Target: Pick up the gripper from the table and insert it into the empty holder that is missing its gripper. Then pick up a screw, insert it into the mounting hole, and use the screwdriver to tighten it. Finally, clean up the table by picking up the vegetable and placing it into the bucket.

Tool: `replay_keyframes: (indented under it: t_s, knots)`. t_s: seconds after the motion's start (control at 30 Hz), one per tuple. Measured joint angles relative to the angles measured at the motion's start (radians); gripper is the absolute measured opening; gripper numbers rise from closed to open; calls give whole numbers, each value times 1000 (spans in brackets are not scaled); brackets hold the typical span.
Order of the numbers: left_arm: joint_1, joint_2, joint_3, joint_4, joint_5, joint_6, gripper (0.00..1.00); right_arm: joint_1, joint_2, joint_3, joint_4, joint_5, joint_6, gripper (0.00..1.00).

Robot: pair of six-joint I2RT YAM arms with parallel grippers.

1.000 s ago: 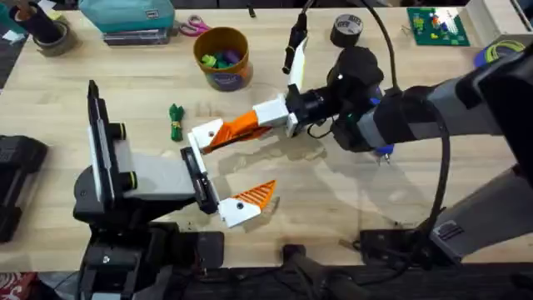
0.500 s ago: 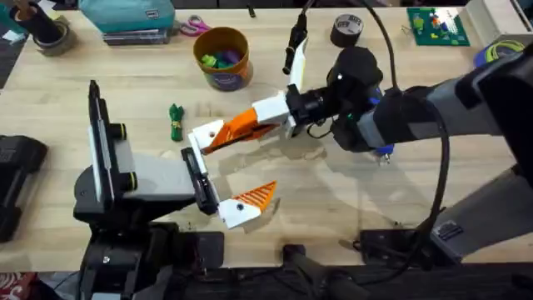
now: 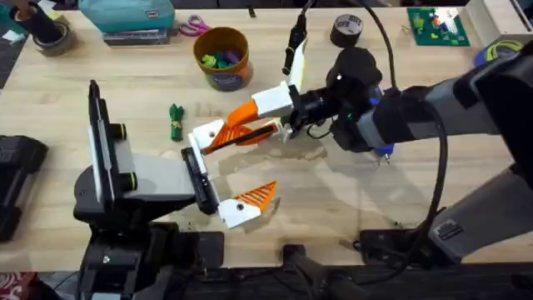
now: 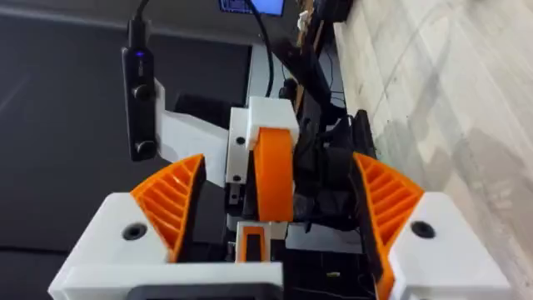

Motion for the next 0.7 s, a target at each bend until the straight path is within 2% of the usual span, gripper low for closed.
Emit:
replay_keyframes:
  t_s: [0.17,0.33,0.53,0.7]
  knots:
    - [0,0,0,0,0,0,986,-14,-2,0,-24,0,-1,994]
    - [0,0,0,0,0,0,985,-70,-57,0,-178,0,-58,995]
    - [0,0,0,0,0,0,986,-165,-213,1,-533,0,-248,995]
    - [0,0,0,0,0,0,986,-260,-350,22,-958,1,-503,995]
